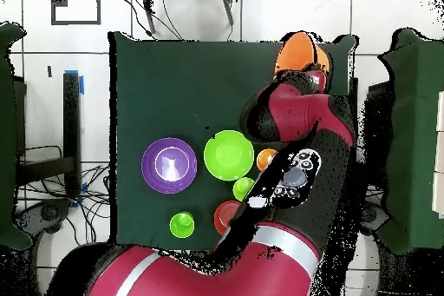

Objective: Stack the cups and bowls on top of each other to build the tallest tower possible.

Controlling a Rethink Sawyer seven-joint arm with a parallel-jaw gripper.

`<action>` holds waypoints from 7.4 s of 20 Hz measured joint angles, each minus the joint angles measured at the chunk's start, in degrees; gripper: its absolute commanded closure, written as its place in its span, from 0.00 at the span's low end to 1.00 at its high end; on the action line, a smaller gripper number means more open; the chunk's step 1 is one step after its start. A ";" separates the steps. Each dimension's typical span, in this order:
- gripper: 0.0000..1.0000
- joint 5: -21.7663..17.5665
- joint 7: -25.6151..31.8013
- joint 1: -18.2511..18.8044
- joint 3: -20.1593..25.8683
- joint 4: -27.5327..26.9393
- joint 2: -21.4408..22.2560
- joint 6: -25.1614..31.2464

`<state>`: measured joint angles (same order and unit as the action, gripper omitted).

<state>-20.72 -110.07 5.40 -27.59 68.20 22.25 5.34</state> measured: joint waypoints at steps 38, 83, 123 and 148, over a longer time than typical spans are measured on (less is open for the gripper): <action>1.00 18.42 -2.97 -6.81 -18.51 -2.05 -17.94 -16.92; 1.00 30.43 -2.97 -14.10 -20.57 3.42 -18.19 -18.60; 1.00 34.24 -2.95 -8.45 -7.33 5.23 -10.39 -18.61; 1.00 34.23 -2.95 -2.55 3.34 9.38 -3.83 -18.64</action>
<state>13.51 -113.03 2.85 -24.25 77.58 18.42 -13.30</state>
